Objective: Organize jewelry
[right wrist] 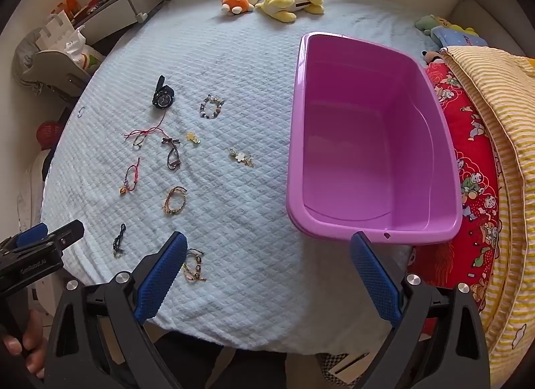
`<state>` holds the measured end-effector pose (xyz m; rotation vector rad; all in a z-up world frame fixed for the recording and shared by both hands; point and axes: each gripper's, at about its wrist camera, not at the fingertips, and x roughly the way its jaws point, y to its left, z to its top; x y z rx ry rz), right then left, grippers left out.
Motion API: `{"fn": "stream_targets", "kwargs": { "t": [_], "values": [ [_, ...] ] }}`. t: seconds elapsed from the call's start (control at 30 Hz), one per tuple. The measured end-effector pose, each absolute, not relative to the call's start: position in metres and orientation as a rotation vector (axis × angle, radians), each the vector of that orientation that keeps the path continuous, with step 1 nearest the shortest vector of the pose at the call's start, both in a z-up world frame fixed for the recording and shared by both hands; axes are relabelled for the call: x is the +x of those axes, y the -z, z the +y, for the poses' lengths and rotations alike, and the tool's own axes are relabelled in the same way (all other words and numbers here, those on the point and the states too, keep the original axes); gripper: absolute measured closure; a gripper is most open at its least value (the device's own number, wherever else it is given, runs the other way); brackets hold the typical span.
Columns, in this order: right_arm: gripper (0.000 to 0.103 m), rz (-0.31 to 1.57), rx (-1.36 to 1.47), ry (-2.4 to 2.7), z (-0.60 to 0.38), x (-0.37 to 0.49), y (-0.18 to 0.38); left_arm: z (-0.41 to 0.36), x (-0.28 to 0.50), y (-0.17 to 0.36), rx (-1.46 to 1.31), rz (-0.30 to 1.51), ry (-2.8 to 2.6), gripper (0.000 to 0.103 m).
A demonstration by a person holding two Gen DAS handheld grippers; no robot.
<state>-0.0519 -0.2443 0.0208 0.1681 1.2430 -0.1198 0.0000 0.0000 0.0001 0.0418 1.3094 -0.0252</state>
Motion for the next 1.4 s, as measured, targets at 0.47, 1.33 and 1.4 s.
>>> {"fn": "stream_targets", "kwargs": {
  "t": [0.47,1.33,1.4],
  "values": [
    [0.010,1.242,0.171,0.113,-0.241,-0.055,-0.021,0.003,-0.003,0.002,0.035,1.320,0.026,0.006],
    [0.010,1.235,0.176,0.116,-0.242,-0.060,-0.024,0.006,-0.007,-0.003,0.034,1.297,0.030,0.006],
    [0.010,1.235,0.175,0.115,-0.242,-0.059,-0.023,0.007,-0.007,-0.003,0.034,1.298,0.029,0.006]
  ]
}}
